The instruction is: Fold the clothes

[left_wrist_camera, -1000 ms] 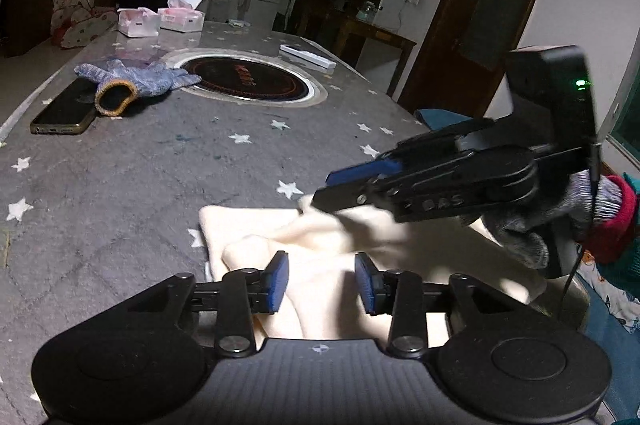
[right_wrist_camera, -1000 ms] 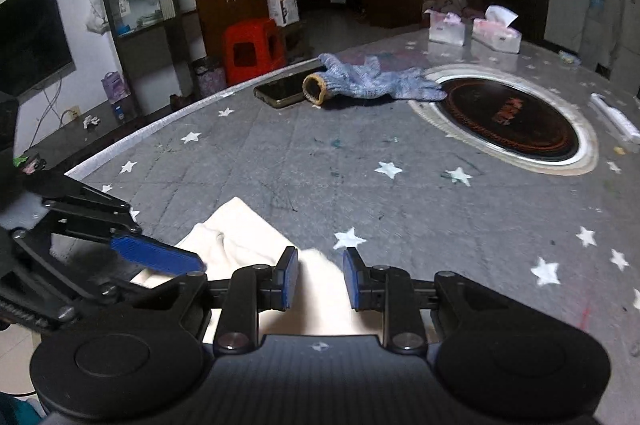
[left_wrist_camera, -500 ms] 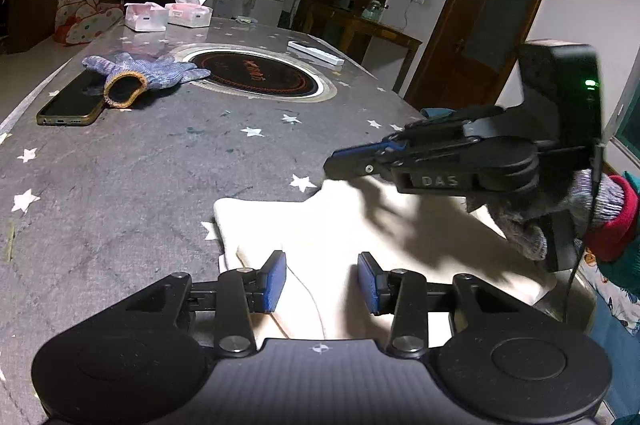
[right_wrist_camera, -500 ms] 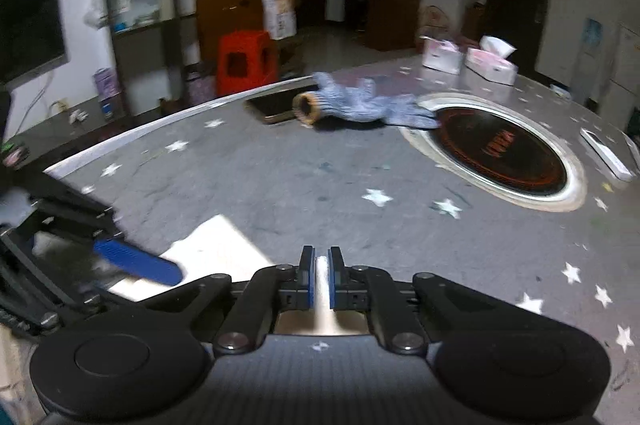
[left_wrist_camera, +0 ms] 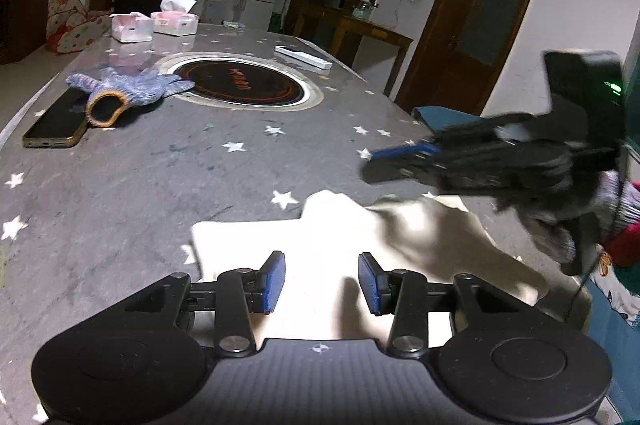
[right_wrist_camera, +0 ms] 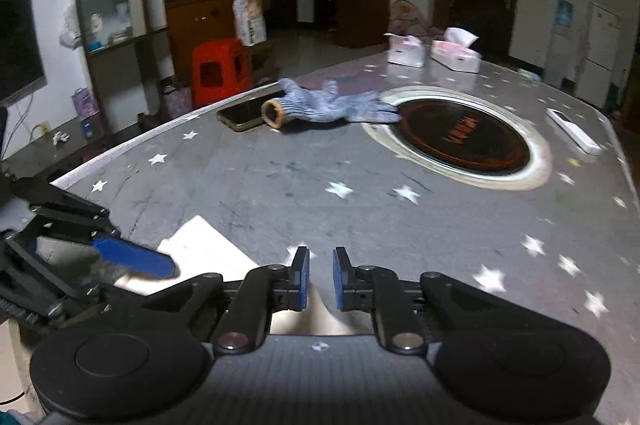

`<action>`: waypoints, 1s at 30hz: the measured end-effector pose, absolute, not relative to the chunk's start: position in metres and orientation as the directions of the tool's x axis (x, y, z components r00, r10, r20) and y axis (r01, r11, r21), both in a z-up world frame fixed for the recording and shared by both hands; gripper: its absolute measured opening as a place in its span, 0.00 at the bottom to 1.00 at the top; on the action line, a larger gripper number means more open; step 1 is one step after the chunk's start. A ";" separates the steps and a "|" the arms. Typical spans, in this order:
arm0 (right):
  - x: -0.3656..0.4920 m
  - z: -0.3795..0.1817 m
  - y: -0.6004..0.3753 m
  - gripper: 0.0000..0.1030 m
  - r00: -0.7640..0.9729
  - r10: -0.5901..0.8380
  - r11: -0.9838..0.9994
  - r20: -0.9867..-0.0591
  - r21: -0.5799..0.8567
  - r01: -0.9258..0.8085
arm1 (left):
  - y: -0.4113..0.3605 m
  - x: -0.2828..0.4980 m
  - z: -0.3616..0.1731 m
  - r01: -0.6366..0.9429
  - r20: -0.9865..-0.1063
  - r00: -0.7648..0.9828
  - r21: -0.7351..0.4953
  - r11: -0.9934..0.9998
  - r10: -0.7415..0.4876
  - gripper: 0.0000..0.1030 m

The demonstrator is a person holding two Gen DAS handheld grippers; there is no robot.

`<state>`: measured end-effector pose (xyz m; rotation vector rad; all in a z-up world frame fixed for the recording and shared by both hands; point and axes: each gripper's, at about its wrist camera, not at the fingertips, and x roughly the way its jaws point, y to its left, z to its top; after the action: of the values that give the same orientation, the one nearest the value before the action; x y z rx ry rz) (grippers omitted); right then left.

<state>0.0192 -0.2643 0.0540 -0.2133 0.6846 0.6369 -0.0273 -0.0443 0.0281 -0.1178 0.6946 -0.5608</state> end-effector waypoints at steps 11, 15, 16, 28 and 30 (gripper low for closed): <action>-0.006 0.023 -0.329 0.11 0.614 0.389 0.888 -0.687 0.102 -0.449 | -0.060 -0.004 0.015 0.446 -0.610 0.595 -0.290 0.847 -0.523 0.42; -0.005 0.020 -0.337 0.11 0.631 0.403 0.892 -0.663 0.129 -0.434 | -0.060 -0.003 0.017 0.436 -0.613 0.599 -0.290 0.852 -0.516 0.42; -0.006 0.022 -0.339 0.11 0.637 0.408 0.892 -0.654 0.136 -0.432 | -0.060 -0.003 0.017 0.435 -0.614 0.600 -0.288 0.853 -0.513 0.42; 0.000 0.022 -0.336 0.12 0.643 0.403 0.892 -0.652 0.123 -0.434 | -0.063 -0.006 0.020 0.430 -0.616 0.616 -0.259 0.865 -0.491 0.43; -0.001 0.028 -0.340 0.15 0.652 0.404 0.895 -0.642 0.130 -0.426 | -0.061 -0.012 0.025 0.437 -0.607 0.626 -0.247 0.865 -0.490 0.44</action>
<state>-0.0013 -0.3403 0.0276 -0.0331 0.7205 0.4710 -0.0117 -0.0613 0.0251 -0.0781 0.7193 -0.5325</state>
